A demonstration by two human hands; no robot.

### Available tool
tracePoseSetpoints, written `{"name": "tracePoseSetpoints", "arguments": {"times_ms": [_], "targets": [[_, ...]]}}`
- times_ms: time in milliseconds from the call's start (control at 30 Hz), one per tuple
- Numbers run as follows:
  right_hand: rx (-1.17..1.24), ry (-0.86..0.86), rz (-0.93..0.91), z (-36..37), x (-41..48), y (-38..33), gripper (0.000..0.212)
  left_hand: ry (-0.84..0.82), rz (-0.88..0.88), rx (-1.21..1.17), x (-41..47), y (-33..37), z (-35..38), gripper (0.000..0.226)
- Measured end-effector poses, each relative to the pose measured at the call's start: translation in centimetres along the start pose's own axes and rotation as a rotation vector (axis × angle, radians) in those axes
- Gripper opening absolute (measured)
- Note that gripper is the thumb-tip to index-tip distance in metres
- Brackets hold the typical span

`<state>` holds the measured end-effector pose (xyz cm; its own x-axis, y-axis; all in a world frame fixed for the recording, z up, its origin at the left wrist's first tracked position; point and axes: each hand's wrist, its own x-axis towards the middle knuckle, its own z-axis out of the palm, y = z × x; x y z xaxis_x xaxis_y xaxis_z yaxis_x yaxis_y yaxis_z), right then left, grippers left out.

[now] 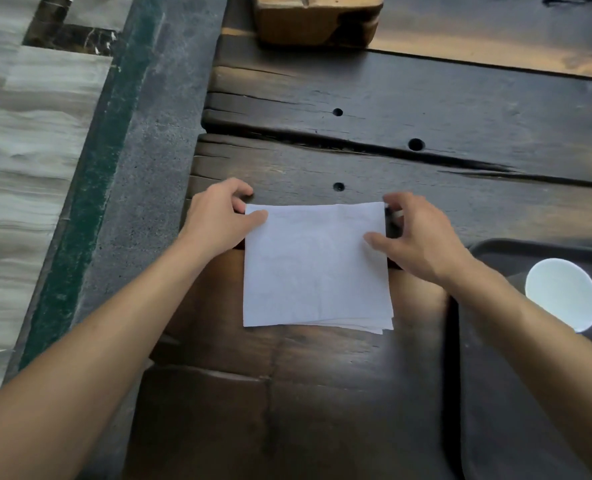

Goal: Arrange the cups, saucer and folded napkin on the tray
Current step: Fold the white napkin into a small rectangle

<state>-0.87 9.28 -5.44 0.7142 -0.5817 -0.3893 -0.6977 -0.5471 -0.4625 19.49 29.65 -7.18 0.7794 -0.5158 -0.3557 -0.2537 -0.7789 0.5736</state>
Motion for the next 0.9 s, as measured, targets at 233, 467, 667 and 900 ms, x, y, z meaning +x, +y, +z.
{"name": "tracePoseSetpoints", "arguments": {"times_ms": [233,467,667,900], "targets": [[-0.112,-0.252,0.074,-2.5,4.7,-2.1,0.042,-0.215,0.008,0.015,2.7,1.0,-1.1,0.026],[-0.234,-0.340,-0.001,-2.5,5.8,-3.0,0.040,-0.392,0.124,0.194,3.2,2.2,-1.2,0.024],[-0.235,-0.295,-0.183,-2.1,5.7,-2.9,0.023,-0.377,0.234,0.231,3.7,2.9,-1.8,0.013],[-0.186,0.057,-0.418,-3.1,3.6,-2.4,0.014,-0.082,0.467,0.207,1.5,3.5,-3.2,0.005]]}}
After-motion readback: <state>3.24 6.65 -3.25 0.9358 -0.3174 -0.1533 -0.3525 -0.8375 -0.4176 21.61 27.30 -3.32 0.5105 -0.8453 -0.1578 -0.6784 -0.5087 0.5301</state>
